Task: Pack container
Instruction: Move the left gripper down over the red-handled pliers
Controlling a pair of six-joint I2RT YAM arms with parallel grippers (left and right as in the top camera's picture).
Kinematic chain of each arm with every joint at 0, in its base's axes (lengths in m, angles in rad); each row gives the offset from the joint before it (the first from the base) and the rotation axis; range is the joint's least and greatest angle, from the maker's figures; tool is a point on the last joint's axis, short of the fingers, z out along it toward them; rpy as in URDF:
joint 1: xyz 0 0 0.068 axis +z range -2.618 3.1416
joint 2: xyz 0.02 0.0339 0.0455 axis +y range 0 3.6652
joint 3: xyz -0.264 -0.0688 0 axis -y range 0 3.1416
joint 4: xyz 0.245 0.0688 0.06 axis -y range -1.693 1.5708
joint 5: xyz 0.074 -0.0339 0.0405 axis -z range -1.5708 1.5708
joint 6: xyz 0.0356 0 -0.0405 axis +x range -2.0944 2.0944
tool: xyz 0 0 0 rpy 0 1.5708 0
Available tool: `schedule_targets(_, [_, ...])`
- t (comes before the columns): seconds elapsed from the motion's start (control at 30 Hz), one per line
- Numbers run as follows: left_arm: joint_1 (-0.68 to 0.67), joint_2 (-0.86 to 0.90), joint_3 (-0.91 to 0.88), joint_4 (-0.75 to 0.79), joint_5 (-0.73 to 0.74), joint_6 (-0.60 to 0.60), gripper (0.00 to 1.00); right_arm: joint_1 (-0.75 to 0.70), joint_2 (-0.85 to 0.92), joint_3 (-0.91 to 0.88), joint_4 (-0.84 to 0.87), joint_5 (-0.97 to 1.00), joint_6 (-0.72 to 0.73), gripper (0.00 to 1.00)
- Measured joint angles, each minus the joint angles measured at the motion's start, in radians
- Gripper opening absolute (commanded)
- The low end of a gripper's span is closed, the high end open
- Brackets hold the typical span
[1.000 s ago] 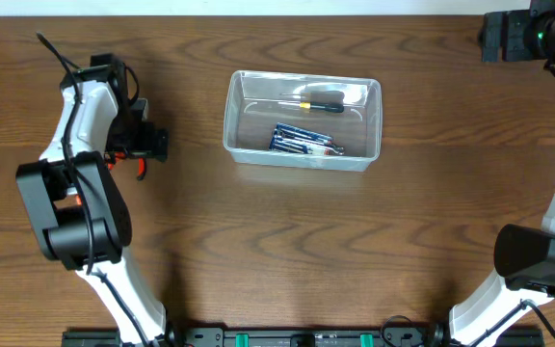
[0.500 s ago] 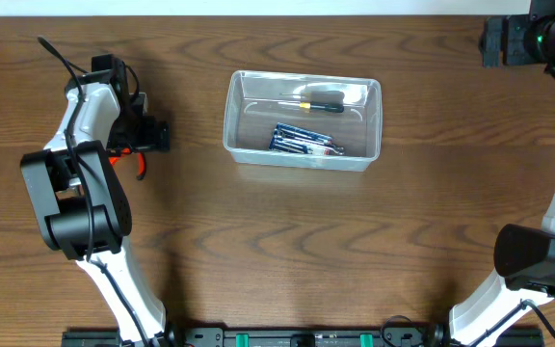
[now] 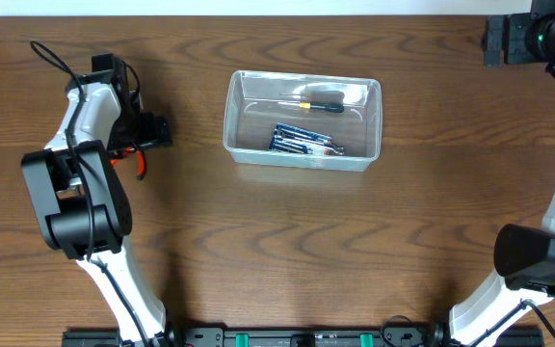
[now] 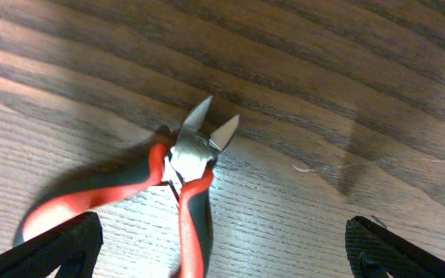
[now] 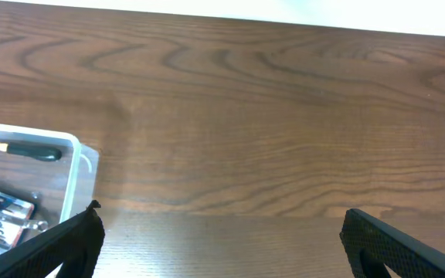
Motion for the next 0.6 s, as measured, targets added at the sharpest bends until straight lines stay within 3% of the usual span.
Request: schedule_targets(0.6, [-0.048, 0.000, -0.059, 0.060, 0.009, -0.028, 0.99, 0.000, 0.000, 0.000, 0.000, 0.023, 0.000, 0.99])
